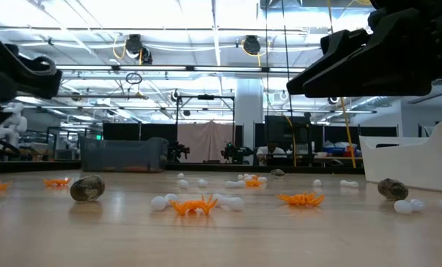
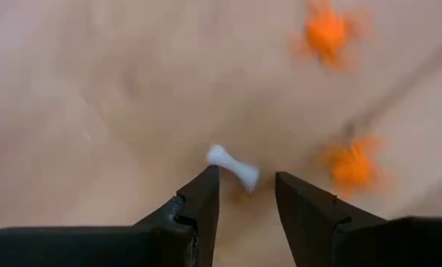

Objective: Sort Halloween decoration
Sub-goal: Put the white bone toy into the orange bin

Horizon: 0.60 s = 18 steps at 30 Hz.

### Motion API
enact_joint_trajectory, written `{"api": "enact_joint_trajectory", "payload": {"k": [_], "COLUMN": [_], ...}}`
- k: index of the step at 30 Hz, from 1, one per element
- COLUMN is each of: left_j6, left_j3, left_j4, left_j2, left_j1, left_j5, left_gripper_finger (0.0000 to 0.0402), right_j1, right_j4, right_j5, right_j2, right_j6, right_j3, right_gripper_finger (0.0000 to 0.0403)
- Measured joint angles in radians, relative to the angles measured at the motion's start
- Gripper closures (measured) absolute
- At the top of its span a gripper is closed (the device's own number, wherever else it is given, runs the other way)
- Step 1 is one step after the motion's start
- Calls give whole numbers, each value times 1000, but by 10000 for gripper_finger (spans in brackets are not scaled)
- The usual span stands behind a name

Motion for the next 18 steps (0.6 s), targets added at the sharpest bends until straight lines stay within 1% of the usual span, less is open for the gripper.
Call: {"api": "enact_joint_trajectory", "payload": {"k": [3,9,13,18], "left_j6": [22,73,121,118], "left_j3": [0,0,28,80], "left_j4": [3,5,-11,-93], "left_j2": [0,0,0,0], "left_j1": [7,20,19,19], "left_j5": [-41,-41,-41,-37], "left_gripper_finger": [263,263,263,263], "right_j1": [0,0,0,0], "right_j4": [2,3,3,3], "right_j5": [0,0,0,0], "right_j2": [0,0,0,0], "right_j6": [0,0,0,0], "right_j3": [0,0,0,0], "right_gripper_finger": [261,261,261,261]}}
